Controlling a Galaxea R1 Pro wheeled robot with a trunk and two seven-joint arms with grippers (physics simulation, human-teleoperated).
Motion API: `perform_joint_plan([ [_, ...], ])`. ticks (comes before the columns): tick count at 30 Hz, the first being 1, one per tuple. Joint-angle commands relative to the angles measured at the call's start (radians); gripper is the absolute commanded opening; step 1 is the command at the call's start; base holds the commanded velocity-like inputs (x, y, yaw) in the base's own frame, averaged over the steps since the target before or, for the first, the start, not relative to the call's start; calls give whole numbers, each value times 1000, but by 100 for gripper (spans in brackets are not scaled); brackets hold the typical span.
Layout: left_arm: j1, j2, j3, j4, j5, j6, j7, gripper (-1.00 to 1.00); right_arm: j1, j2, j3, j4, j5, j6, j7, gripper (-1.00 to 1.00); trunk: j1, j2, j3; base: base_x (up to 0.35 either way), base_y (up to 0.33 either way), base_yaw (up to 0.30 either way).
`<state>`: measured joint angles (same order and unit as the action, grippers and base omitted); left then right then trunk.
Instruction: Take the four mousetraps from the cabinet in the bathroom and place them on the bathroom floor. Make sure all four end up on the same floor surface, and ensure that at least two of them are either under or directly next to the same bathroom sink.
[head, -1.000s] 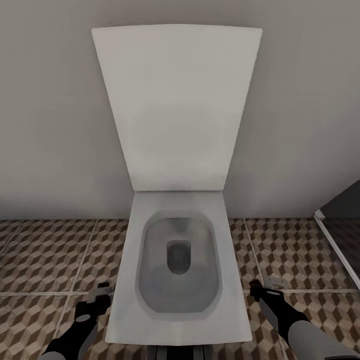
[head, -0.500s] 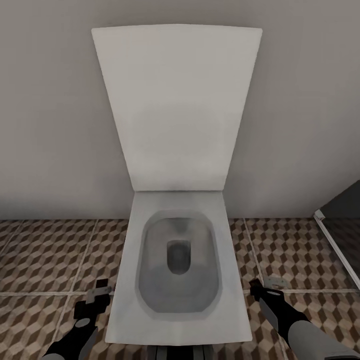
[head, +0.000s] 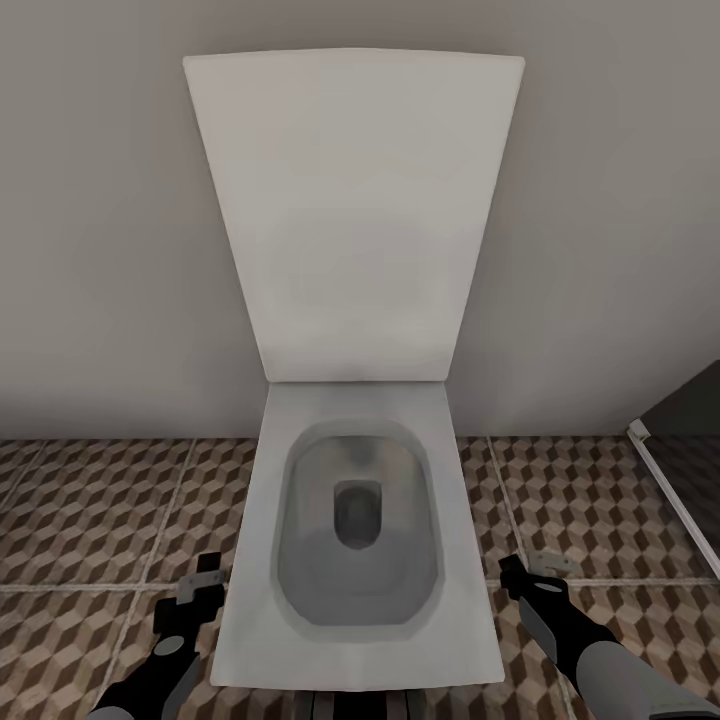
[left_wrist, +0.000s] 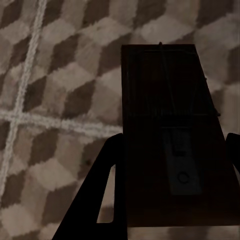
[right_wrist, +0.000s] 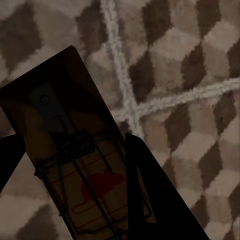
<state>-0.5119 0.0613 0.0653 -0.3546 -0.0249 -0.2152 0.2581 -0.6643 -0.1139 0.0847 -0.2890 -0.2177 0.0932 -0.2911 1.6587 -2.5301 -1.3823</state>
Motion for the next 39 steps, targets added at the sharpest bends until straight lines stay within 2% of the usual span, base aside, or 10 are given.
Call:
perform_joint_plan([
  [1, 0, -2, 3, 1, -4, -3, 3, -100, 0, -1, 9, -2, -8, 8, -7, -100, 0, 0, -1, 0, 0, 0],
  [14, 0, -15, 5, 1, -3, -5, 3, -100, 0, -2, 9, -2, -5, 16, -7, -100, 0, 0, -1, 0, 0, 0],
  [36, 0, -13, 3, 2, -1, -7, 1, -100, 0, -3, 9, -3, -5, 16, -5, -100, 10, -5, -86, 0, 0, 0],
  [39, 0, -13, 4, 0, -1, -7, 1, -100, 0, -3, 9, -3, -5, 16, -5, -100, 10, -5, -86, 0, 0, 0],
])
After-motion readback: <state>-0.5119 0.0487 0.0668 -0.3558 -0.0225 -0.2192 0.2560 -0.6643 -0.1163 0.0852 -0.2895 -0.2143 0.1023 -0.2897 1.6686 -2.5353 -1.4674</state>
